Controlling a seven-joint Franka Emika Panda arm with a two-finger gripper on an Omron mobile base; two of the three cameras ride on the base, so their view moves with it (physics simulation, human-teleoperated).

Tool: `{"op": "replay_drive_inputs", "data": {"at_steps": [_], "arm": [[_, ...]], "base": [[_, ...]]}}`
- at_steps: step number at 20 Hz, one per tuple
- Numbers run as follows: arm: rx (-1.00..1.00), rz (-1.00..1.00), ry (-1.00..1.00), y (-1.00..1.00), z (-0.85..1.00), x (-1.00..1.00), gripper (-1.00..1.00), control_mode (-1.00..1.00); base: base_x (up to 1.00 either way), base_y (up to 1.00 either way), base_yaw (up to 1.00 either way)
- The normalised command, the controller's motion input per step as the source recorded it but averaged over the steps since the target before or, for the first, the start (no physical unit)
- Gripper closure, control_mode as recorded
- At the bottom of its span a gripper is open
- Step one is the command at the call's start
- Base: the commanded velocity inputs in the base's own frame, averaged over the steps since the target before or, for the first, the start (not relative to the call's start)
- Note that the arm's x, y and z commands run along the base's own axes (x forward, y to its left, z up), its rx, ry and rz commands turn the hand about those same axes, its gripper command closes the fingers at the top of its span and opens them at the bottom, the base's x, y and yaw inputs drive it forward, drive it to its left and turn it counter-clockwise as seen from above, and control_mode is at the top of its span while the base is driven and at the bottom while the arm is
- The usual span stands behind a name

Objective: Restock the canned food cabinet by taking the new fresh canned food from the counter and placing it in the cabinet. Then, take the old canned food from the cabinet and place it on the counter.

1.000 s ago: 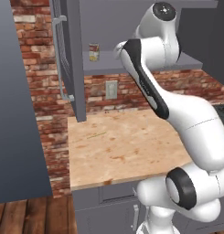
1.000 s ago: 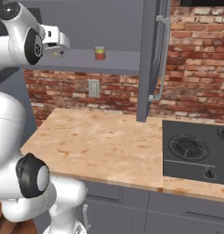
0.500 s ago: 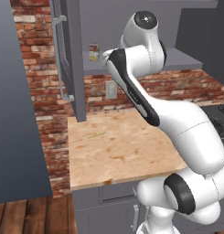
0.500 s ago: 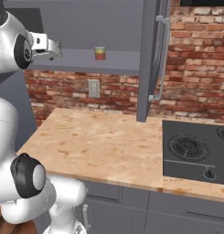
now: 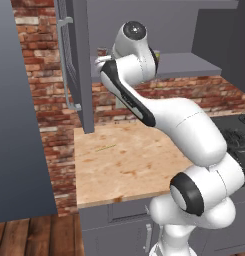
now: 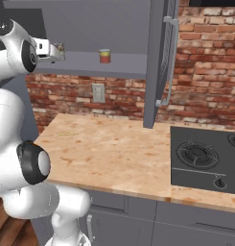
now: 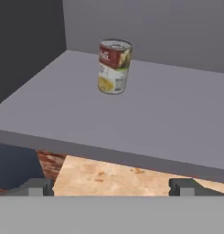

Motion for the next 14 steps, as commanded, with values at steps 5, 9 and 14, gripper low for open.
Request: {"op": "replay_drive_inputs", "data": {"at_steps": [5, 9, 14], "arm": [[0.0, -0.03, 0.0, 0.12, 0.0, 0.59, -1.0, -1.0], [0.01, -0.01, 0.0, -0.05, 0.0, 0.36, -1.0, -1.0], [0.02, -0.01, 0.0, 0.0, 0.0, 0.34, -1.0, -1.0]], "base": [[0.0, 0.0, 0.0], [0.0, 0.0, 0.0], [0.0, 0.0, 0.0]]}}
